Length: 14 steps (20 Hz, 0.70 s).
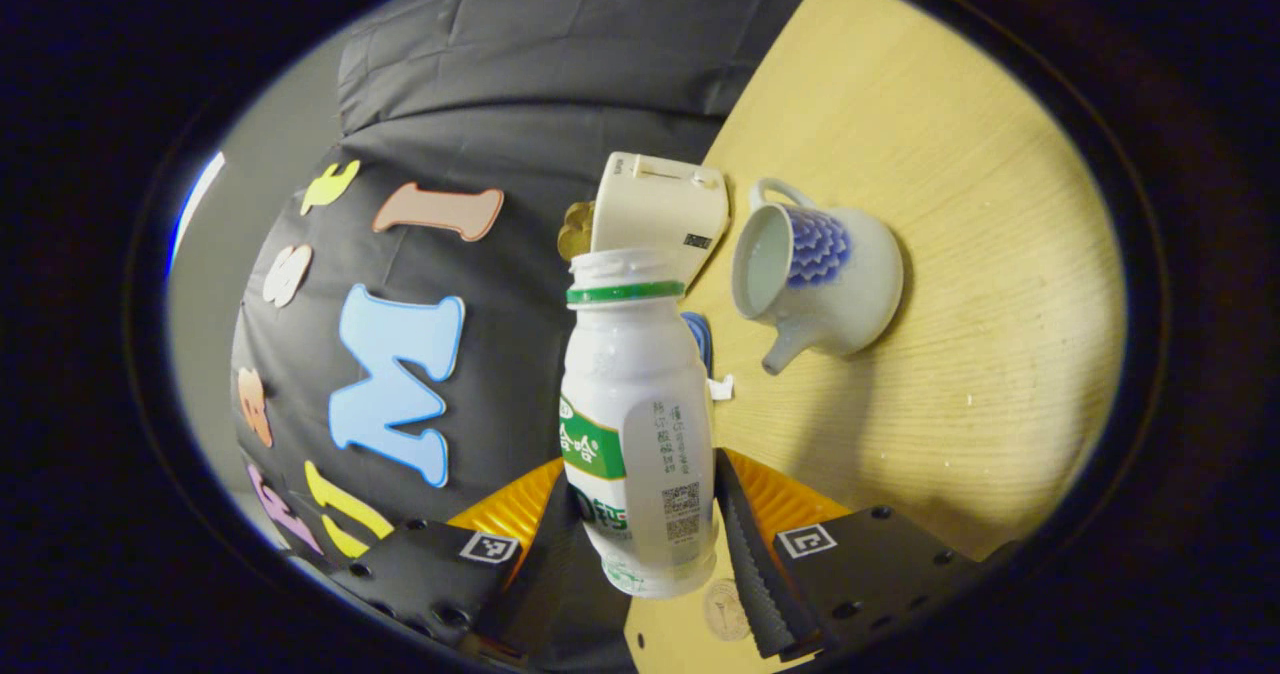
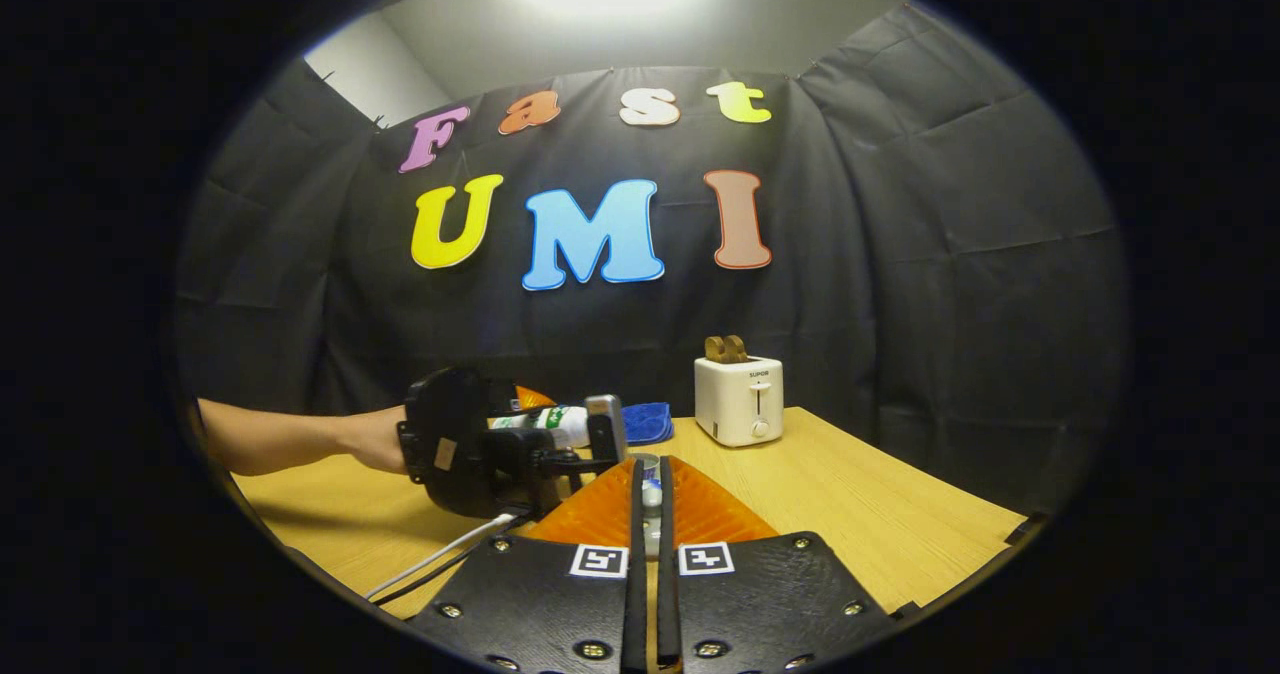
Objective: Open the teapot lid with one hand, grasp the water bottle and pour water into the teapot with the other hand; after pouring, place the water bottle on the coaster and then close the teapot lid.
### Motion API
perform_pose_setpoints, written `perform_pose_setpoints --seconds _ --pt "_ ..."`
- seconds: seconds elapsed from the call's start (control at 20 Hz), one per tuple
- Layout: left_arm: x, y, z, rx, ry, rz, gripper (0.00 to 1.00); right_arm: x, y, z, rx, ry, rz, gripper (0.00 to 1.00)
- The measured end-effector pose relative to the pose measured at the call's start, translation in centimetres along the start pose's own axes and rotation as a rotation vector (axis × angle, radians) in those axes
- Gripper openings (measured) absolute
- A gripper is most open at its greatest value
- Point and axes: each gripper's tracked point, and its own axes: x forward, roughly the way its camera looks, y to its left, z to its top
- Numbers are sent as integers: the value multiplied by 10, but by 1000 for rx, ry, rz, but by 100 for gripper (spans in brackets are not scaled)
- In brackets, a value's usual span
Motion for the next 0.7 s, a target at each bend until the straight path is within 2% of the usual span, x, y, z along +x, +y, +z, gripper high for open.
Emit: perform_pose_setpoints --seconds 0.15,0.35,0.4,0.5,0.6,0.65,0.7 --pt "-15 11 -17 -182 -2 46 84 24 -9 -1 0 13 -4 4" --pt "-43 26 -39 -439 -2 93 82 75 -3 -9 4 51 42 4" --pt "-51 31 -43 -487 -12 105 79 89 1 -11 5 61 54 4" --pt "-60 37 -52 -565 -14 123 84 114 8 -15 10 77 66 4" --pt "-59 46 -60 -631 -20 145 84 139 14 -21 -7 94 68 4" --pt "-57 48 -64 -668 -21 149 79 150 17 -23 -19 102 66 4" --pt "-56 49 -70 -706 -26 147 82 160 19 -24 -29 110 64 4"
